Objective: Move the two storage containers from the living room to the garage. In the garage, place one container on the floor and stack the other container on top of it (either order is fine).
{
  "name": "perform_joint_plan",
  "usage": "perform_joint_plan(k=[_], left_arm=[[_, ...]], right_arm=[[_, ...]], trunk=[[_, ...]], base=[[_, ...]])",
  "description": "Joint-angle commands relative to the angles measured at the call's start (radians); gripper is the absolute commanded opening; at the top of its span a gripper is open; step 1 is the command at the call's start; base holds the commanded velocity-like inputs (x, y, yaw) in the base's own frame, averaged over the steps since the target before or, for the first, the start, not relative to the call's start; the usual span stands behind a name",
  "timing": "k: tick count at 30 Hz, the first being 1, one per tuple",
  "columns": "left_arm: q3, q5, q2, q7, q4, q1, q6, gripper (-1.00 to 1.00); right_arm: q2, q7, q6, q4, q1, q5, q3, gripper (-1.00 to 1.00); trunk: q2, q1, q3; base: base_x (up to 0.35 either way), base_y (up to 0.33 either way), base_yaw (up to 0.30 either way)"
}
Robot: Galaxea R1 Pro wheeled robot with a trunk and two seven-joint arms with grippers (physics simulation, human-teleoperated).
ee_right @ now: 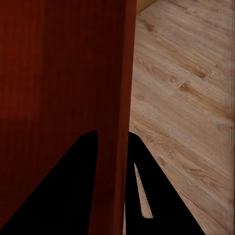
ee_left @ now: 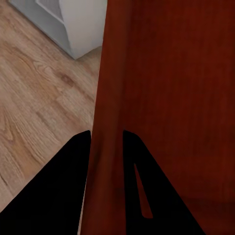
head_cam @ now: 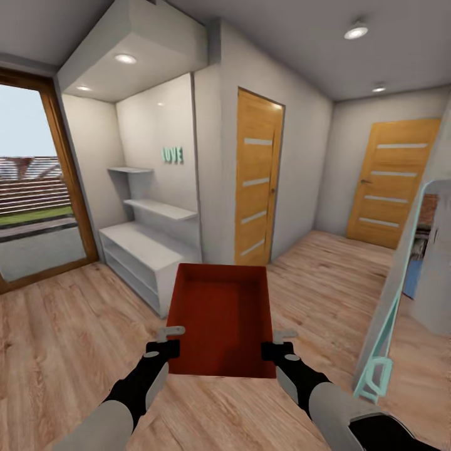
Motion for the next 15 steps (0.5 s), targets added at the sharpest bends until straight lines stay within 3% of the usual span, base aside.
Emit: perform_joint_plan(k=[1, 10, 15], left_arm=[[0.013, 0.061, -0.01, 0.047, -0.001, 0.0, 0.008, -1.0], [0.013, 0.061, -0.011, 0.047, -0.002, 0.0, 0.008, -1.0], [0.013, 0.061, -0.011, 0.047, -0.002, 0.0, 0.008, -1.0]], right_arm=[[0.001, -0.074, -0.058, -0.002, -0.001, 0.002, -0.04, -1.0], [0.0, -0.074, -0.058, -0.002, -0.001, 0.001, -0.04, -1.0], [0.001, -0.075, -0.058, -0.001, -0.001, 0.001, -0.04, -1.0]], trunk=[[-0.001, 0.001, -0.002], [-0.001, 0.001, -0.002], [-0.001, 0.001, -0.002]], base=[[0.322, 0.0, -0.145], [0.323, 0.0, -0.026], [0.322, 0.039, -0.169]])
